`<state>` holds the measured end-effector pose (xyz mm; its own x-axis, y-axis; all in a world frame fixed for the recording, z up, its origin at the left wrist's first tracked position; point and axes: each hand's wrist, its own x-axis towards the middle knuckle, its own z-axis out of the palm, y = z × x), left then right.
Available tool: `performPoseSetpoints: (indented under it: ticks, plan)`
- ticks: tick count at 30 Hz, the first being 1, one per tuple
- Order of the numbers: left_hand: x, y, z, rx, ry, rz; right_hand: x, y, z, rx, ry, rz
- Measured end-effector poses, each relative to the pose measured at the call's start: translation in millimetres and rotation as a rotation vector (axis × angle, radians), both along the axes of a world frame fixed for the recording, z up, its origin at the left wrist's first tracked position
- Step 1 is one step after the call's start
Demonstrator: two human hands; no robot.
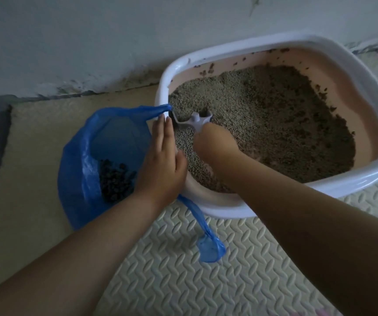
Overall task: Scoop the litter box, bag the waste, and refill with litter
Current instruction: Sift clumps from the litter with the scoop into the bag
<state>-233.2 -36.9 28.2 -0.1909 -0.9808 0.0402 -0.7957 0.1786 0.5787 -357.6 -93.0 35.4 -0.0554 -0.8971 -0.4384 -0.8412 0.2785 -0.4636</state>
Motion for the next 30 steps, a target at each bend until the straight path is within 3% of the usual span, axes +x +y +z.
performPoseSetpoints:
  ticks: [10,30]
  plan:
    - [1,-2,3,0.025,-0.117,-0.015,-7,5,-23,-0.135,-0.139,-0.229]
    - [3,-1,7,0.027,-0.161,-0.032,-81,92,22,-0.412,-0.056,-0.131]
